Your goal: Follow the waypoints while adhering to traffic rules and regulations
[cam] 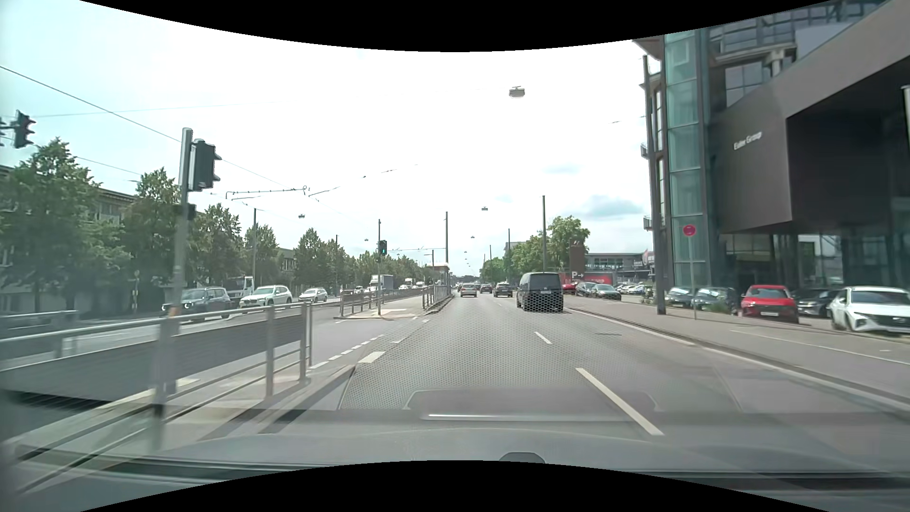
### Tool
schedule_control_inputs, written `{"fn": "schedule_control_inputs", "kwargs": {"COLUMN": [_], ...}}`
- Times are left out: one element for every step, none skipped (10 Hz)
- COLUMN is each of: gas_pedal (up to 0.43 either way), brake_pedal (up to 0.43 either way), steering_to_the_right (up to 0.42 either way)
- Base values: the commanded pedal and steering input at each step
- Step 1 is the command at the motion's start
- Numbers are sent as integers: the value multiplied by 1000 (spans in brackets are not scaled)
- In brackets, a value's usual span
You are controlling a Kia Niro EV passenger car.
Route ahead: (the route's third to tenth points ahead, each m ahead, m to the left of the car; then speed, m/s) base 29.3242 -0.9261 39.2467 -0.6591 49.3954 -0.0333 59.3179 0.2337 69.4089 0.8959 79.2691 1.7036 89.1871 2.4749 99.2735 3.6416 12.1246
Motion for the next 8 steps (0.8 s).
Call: {"fn": "schedule_control_inputs", "kwargs": {"gas_pedal": [0, 0, 0, 0, 0, 0, 0, 0], "brake_pedal": [0, 0, 0, 0, 0, 0, 0, 0], "steering_to_the_right": [-12, -12, -12, -10, -8, -7, -7, -7]}}
